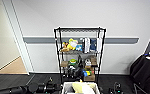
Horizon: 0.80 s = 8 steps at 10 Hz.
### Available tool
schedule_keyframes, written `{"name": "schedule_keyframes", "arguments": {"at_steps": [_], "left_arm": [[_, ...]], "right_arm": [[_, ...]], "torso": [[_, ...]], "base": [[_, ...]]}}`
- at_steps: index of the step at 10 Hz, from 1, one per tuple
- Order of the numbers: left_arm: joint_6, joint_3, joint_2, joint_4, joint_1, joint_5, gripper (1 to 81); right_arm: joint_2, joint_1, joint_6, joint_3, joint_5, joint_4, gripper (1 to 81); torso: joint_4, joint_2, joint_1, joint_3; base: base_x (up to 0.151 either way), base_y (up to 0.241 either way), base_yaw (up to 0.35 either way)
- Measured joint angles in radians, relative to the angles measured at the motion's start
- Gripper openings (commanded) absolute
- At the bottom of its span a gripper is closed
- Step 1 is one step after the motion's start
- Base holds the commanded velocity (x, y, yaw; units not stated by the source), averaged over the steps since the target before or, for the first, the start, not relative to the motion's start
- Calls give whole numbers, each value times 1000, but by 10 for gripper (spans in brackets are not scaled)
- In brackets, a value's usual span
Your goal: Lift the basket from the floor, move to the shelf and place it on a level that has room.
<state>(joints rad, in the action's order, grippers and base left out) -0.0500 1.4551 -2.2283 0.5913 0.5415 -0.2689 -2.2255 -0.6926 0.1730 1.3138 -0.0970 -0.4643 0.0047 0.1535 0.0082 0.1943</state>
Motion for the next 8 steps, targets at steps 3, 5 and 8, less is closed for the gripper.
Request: {"name": "schedule_keyframes", "arguments": {"at_steps": [3,5,8], "left_arm": [[0,0,-5,0,5,0,10],[4,-25,6,-1,2,6,10],[20,-99,48,-1,3,8,10]], "right_arm": [[-4,-8,-1,0,1,1,10],[2,-9,-5,-5,-11,1,10],[26,-44,-7,-76,-19,1,10]], "torso": [[0,1,-1,0],[0,1,-2,0],[0,1,-2,0]], "base": [[86,0,0],[84,0,0],[79,0,0]]}}
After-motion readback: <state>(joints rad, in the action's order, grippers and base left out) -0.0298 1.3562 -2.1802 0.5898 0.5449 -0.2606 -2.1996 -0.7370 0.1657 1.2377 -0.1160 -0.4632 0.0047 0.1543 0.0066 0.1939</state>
